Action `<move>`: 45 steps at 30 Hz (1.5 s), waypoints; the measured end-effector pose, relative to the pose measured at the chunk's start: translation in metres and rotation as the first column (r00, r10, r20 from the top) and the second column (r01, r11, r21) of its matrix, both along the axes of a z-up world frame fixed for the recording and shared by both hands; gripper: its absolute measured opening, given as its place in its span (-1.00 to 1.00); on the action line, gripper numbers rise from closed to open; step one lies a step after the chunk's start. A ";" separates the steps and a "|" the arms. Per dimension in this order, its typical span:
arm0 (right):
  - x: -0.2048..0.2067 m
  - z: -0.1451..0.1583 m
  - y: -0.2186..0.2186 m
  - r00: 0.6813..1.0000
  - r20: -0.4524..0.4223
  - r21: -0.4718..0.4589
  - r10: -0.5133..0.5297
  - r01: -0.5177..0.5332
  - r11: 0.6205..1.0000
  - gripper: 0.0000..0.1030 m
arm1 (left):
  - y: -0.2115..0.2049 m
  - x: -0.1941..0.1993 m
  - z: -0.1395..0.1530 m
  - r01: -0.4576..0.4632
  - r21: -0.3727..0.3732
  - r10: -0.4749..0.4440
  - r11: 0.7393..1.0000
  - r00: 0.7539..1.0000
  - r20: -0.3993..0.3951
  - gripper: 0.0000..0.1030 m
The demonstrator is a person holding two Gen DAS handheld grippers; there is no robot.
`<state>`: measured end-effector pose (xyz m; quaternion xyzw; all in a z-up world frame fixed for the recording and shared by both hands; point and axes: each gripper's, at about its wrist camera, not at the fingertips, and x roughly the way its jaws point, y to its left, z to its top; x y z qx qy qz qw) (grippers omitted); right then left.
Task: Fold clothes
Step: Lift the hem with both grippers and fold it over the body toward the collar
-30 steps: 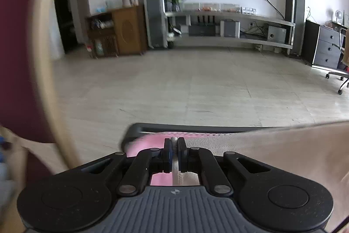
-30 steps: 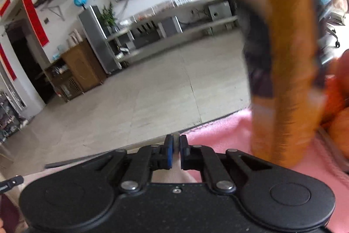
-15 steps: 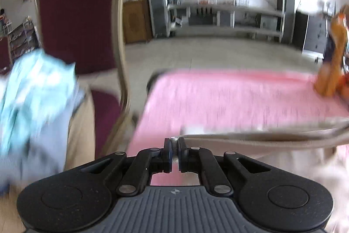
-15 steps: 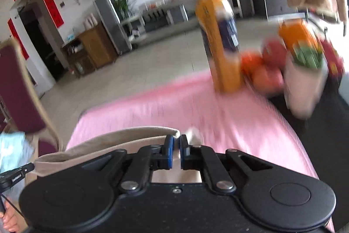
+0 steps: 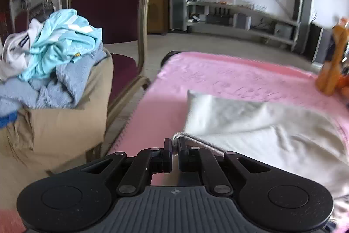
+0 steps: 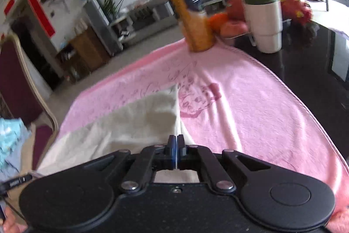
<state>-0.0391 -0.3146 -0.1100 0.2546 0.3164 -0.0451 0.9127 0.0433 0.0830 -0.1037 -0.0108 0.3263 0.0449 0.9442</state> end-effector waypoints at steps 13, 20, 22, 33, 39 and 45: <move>0.015 -0.034 -0.016 0.989 -0.148 0.218 0.025 0.008 0.976 -0.52 | 0.049 0.016 0.006 -0.080 -0.199 0.041 0.977 0.980 -0.195 -0.32; 0.029 -0.045 -0.019 0.983 -0.185 0.282 -0.012 0.065 0.957 -0.52 | 0.051 0.060 -0.026 -0.095 -0.255 -0.002 0.962 0.934 -0.358 -0.32; 0.030 -0.049 -0.022 0.980 -0.198 0.295 -0.022 0.081 0.952 -0.52 | 0.056 0.058 -0.038 -0.119 -0.314 -0.012 0.942 0.923 -0.384 -0.33; 0.037 -0.059 -0.021 0.974 -0.225 0.371 -0.033 0.117 0.921 -0.40 | 0.103 0.055 -0.068 -0.335 -0.626 0.010 0.705 0.886 -0.463 -0.32; 0.038 -0.072 -0.028 0.964 -0.259 0.453 -0.065 0.181 0.873 -0.25 | 0.112 0.058 -0.071 -0.388 -0.668 0.043 0.635 0.881 -0.471 -0.32; 0.034 -0.098 -0.045 0.935 -0.331 0.593 -0.127 0.310 0.743 -0.27 | 0.113 0.060 -0.077 -0.415 -0.684 0.049 0.600 0.872 -0.487 -0.32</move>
